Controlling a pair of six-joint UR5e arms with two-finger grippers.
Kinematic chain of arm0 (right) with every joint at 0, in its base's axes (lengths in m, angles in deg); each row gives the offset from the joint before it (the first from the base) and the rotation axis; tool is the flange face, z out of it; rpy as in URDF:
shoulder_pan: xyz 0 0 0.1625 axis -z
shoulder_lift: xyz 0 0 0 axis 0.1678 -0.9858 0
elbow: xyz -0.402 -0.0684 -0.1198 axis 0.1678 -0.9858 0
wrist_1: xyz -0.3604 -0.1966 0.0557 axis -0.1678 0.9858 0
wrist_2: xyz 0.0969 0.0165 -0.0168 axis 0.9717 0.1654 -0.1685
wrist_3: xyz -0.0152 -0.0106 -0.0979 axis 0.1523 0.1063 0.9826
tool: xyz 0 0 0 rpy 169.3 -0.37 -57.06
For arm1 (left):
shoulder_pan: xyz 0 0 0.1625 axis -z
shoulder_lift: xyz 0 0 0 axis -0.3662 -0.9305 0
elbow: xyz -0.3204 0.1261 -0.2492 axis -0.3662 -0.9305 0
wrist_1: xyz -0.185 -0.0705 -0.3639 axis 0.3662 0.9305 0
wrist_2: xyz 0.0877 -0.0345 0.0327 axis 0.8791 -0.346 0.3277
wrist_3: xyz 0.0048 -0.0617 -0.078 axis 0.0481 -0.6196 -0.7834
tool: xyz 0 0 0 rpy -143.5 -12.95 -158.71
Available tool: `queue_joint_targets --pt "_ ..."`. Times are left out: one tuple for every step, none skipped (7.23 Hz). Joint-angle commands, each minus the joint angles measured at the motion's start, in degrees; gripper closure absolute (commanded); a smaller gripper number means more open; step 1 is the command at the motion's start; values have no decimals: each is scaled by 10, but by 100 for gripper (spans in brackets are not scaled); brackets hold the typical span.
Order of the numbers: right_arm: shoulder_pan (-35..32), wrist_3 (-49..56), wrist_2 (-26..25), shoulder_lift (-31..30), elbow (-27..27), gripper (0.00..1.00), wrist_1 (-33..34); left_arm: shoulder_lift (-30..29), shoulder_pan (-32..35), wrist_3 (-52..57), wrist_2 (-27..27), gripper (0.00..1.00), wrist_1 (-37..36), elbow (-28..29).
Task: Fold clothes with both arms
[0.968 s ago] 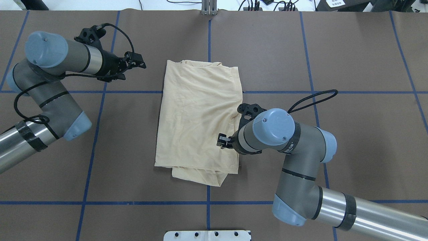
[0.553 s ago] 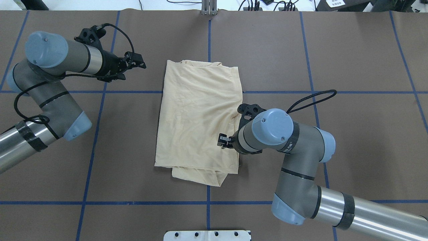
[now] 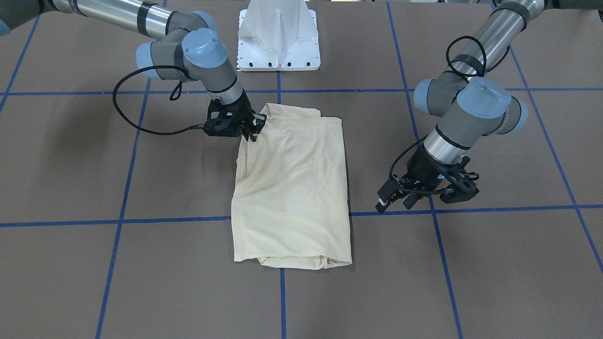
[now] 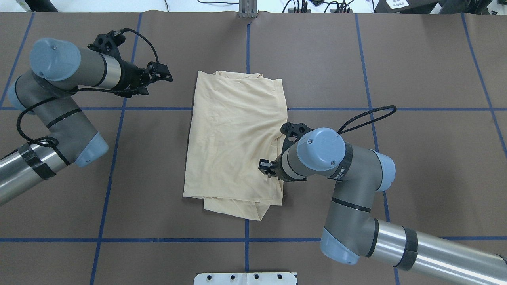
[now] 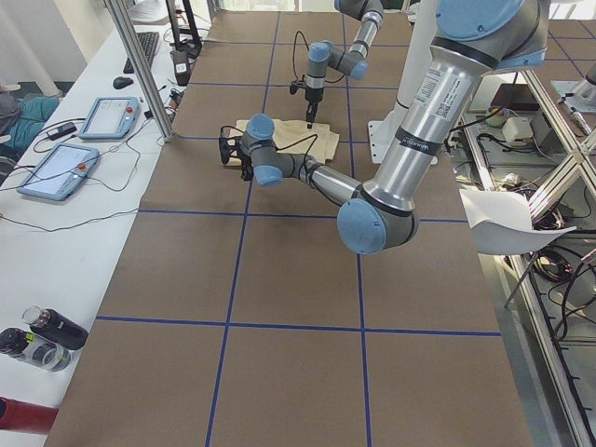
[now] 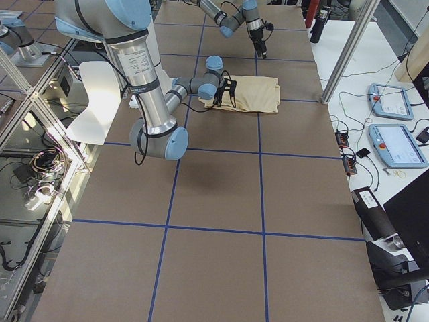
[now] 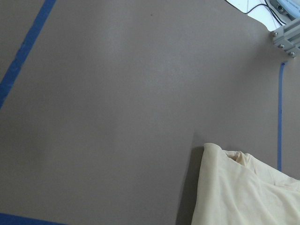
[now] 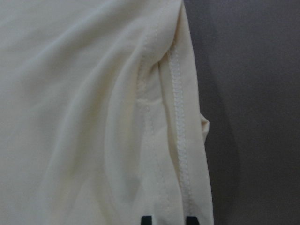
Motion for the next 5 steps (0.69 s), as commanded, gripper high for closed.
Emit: queue_joint_targets --pt "-1 1 3 -5 9 100 0 0 0 0 0 0 0 -1" --pt "-2 1 4 -7 14 100 1 0 0 0 0 0 0 -1" --pt "-4 2 9 -17 23 100 0 -1 0 -1 0 0 0 -1" --pt "-3 1 9 -33 44 100 0 -1 0 -1 0 0 0 -2" --pt "-3 1 16 -40 51 100 0 -1 0 -1 0 0 0 -2"
